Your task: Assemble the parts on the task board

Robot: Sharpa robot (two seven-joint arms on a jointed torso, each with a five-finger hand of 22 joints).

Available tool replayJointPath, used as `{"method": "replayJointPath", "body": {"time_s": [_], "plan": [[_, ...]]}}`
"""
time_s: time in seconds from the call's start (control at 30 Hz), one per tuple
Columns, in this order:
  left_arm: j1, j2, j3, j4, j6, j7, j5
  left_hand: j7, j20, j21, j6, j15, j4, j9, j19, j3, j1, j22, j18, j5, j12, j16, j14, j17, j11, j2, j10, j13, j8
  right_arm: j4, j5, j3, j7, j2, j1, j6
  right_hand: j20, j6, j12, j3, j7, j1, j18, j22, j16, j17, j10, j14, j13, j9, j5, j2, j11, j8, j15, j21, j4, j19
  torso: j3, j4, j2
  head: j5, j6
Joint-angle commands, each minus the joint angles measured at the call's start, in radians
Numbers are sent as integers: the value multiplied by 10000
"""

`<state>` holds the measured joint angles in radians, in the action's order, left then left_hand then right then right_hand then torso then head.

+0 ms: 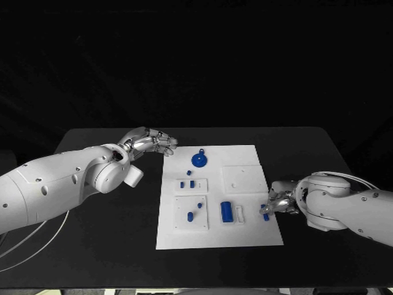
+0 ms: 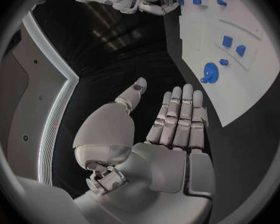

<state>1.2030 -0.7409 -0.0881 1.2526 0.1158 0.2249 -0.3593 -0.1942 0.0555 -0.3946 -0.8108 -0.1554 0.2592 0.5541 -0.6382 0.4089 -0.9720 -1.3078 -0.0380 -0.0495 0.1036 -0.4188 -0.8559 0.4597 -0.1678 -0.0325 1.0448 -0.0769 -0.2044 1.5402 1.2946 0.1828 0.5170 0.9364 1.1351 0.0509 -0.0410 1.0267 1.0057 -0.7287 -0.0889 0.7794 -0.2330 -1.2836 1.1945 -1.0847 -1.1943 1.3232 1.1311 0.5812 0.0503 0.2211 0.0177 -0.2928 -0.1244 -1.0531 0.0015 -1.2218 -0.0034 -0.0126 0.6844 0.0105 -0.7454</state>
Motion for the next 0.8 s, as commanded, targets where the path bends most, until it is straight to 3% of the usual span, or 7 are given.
{"method": "replayJointPath", "body": {"time_s": [0.03,0.37,0.5,0.57,0.8], "plan": [[4,10,4,26,-148,65,50,-3,-31,60,72,26,-37,-16,-71,14,47,-55,-200,-21,45,53,-66,16,-48,40,11,11,-37,-26,342,4,143,-49,-53,48,21,40,54,-25,7,-24,-288,-16,46,-14,-48,26,-3,2,-15,-62,49,-53,6,-36,20,-25,-4,0,-4,4,-11],[4,6,4,32,-154,65,50,-3,-32,65,73,27,-37,-17,-72,15,48,-60,-201,-21,46,58,-66,23,-48,42,10,13,-38,-205,957,10,244,-361,-242,-93,-23,36,79,-112,15,256,-288,-45,67,-25,-42,19,4,53,-16,-314,57,-64,-4,-77,-342,-6,-2,5,-2,1,-27],[4,3,4,42,-161,68,50,-3,-33,66,74,27,-37,-18,-73,15,49,-61,-201,-21,47,59,-67,25,-48,44,10,14,-39,-289,1297,25,322,-465,-290,-73,-42,49,111,-102,17,898,-288,-71,83,-30,-43,17,15,108,-15,-439,58,-85,-2,-121,-1166,-1,-4,-3,-5,31,-47],[4,3,4,43,-185,83,50,-3,-33,67,75,28,-38,-18,-73,15,49,-62,-201,-21,47,60,-67,26,-48,45,10,14,-39,-317,1319,30,320,-519,-323,-133,-23,65,124,-48,18,1067,-287,-66,82,-24,-54,17,15,131,-17,-501,57,-94,2,-120,-1396,0,-11,-3,-5,47,-51],[4,14,4,56,-166,81,50,18,-34,80,32,29,-39,-12,-74,22,49,-75,-202,-21,62,73,-69,43,-39,66,27,14,-70,-349,1408,39,330,-775,-515,-118,-3,77,129,-12,18,1079,-288,-57,79,-20,-59,17,14,142,-18,-579,58,-97,4,-113,-1444,1,-5,-10,-6,45,-67]]}}
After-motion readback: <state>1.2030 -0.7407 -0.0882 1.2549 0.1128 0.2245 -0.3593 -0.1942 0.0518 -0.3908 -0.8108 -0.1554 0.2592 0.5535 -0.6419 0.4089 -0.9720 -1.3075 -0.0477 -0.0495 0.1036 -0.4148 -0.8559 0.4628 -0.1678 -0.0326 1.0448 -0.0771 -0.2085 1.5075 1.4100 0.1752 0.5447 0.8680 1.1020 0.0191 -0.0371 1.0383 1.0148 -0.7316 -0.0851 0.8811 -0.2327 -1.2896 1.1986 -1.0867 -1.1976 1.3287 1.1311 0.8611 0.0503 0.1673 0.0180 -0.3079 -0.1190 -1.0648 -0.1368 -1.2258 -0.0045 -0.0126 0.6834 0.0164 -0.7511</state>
